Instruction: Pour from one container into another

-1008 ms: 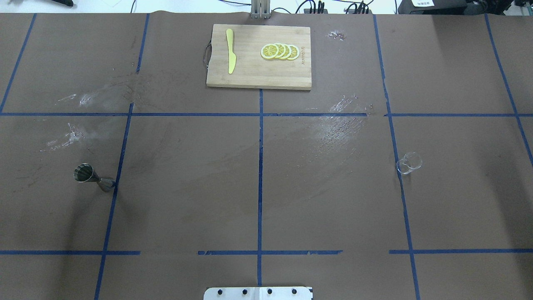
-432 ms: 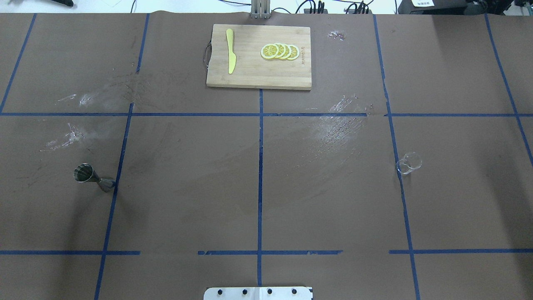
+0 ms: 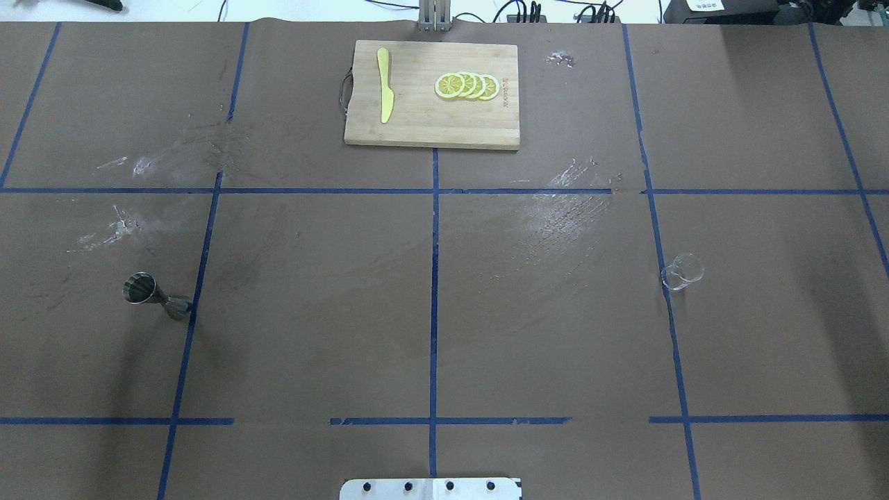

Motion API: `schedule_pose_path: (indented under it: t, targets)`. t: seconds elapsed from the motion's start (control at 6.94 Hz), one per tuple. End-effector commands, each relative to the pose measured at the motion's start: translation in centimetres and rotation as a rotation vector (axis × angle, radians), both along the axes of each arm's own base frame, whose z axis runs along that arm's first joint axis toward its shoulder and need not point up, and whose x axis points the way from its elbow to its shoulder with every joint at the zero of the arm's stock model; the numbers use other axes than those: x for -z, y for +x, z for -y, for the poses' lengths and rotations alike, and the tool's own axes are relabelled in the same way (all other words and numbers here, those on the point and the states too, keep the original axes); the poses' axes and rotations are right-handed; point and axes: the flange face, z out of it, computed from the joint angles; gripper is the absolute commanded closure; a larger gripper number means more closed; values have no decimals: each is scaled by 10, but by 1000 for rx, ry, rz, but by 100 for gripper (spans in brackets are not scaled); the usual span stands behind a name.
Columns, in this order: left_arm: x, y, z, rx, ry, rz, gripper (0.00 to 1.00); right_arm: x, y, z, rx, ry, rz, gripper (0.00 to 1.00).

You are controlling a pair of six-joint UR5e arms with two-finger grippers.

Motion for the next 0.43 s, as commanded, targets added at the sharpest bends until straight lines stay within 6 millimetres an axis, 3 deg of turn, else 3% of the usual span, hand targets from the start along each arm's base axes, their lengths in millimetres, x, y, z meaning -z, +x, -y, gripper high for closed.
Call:
schedule_pose_path:
  t: [0.0, 0.29]
  targets:
    - [-5, -1, -3, 3, -11, 2, 0, 2, 0, 0, 0, 3, 0, 0]
    - [-6, -1, -3, 5, -16, 2, 0, 1, 0, 0, -1, 1, -1, 0]
